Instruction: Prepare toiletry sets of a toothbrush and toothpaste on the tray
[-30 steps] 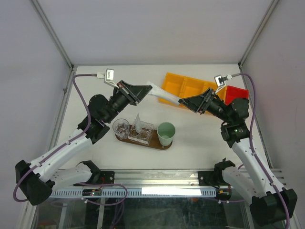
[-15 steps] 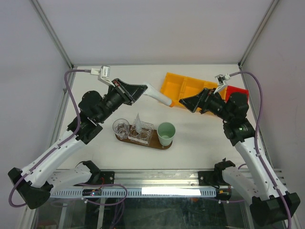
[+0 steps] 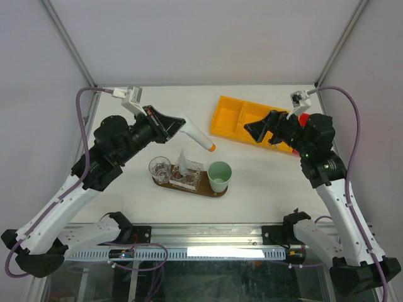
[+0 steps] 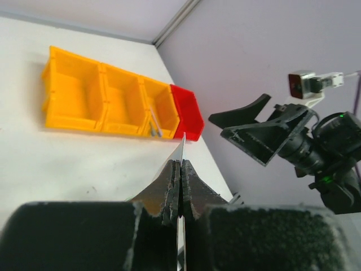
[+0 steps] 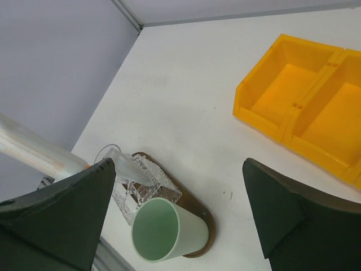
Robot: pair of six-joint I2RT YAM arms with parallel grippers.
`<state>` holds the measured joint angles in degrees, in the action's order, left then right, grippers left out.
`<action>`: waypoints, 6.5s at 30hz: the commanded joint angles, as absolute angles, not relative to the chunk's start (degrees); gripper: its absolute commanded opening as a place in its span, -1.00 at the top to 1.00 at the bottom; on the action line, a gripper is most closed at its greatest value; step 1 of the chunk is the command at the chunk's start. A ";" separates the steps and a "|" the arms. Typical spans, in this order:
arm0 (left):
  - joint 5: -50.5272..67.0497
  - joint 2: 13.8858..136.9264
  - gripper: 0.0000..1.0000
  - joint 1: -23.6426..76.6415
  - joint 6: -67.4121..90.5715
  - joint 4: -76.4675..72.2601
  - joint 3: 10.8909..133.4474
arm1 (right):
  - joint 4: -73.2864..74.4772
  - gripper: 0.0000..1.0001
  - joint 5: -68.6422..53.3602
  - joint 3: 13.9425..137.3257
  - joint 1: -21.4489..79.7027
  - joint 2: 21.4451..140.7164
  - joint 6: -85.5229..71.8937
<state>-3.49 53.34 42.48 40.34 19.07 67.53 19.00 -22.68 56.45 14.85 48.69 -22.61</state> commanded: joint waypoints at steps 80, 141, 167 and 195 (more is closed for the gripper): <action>-42.90 68.46 1.00 63.37 27.24 35.16 71.64 | 22.55 -0.98 -15.37 57.57 12.92 38.85 -15.41; -44.01 70.94 1.00 63.46 30.09 24.44 58.22 | 21.56 -0.98 -14.50 55.88 12.83 37.00 -15.00; -42.58 69.88 0.55 63.80 29.53 23.31 56.55 | 20.95 -0.98 -15.23 55.40 12.83 37.13 -15.51; -38.68 65.69 -0.36 63.89 25.51 29.53 69.54 | 21.06 -0.98 -15.91 54.55 12.82 37.11 -15.87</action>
